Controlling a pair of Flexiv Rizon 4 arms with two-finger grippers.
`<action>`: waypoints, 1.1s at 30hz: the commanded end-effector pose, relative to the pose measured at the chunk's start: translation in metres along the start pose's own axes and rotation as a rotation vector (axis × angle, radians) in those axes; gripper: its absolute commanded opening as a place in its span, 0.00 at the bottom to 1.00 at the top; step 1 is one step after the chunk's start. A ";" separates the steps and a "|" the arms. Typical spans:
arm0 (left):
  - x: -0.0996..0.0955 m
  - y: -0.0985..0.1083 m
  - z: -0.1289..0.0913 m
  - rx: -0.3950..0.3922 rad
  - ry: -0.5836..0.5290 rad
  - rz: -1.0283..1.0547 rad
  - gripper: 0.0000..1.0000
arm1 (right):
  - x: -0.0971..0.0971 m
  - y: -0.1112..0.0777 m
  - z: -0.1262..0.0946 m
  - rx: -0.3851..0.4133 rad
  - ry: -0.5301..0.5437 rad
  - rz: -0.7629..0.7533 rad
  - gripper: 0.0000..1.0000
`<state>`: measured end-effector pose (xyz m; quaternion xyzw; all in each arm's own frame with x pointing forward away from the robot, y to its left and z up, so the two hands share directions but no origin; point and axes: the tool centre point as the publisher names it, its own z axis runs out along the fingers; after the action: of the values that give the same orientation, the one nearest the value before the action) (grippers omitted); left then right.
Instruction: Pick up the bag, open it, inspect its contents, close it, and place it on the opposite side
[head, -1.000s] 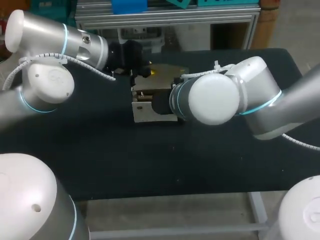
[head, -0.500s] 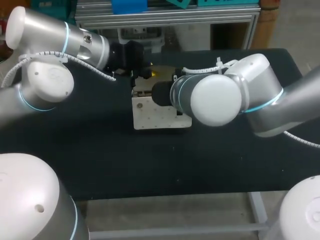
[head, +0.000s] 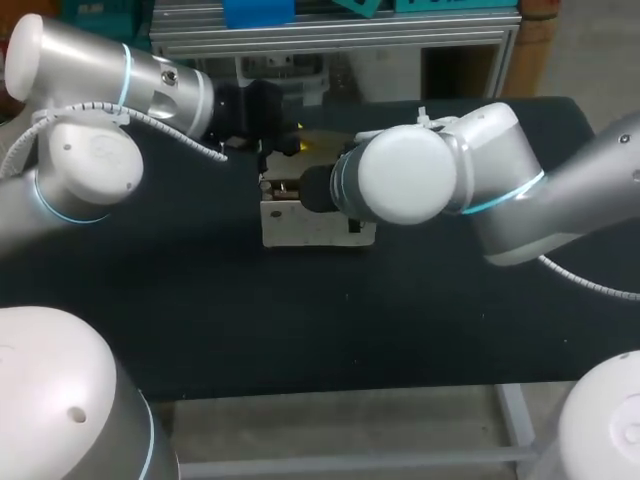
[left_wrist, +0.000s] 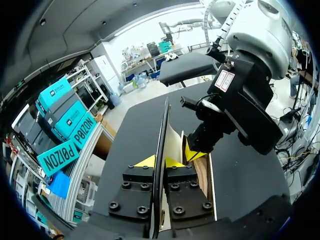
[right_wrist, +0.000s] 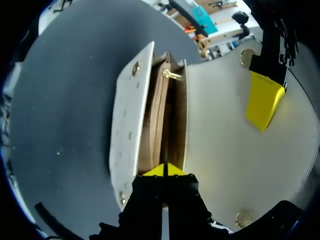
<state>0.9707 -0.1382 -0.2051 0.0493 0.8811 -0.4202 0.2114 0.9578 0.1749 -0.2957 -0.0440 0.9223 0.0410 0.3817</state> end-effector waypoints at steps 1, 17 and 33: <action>0.002 -0.001 -0.005 0.011 -0.007 0.003 0.00 | 0.006 0.000 0.000 0.008 0.001 -0.003 0.00; 0.007 -0.007 -0.009 0.022 -0.020 0.030 0.00 | 0.016 0.004 0.008 0.041 0.087 -0.024 0.00; 0.009 -0.006 -0.008 0.030 -0.012 0.047 0.00 | 0.019 -0.001 0.018 0.068 0.109 0.059 0.88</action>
<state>0.9595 -0.1377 -0.2027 0.0690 0.8738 -0.4253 0.2255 0.9554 0.1726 -0.3180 -0.0065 0.9436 0.0210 0.3304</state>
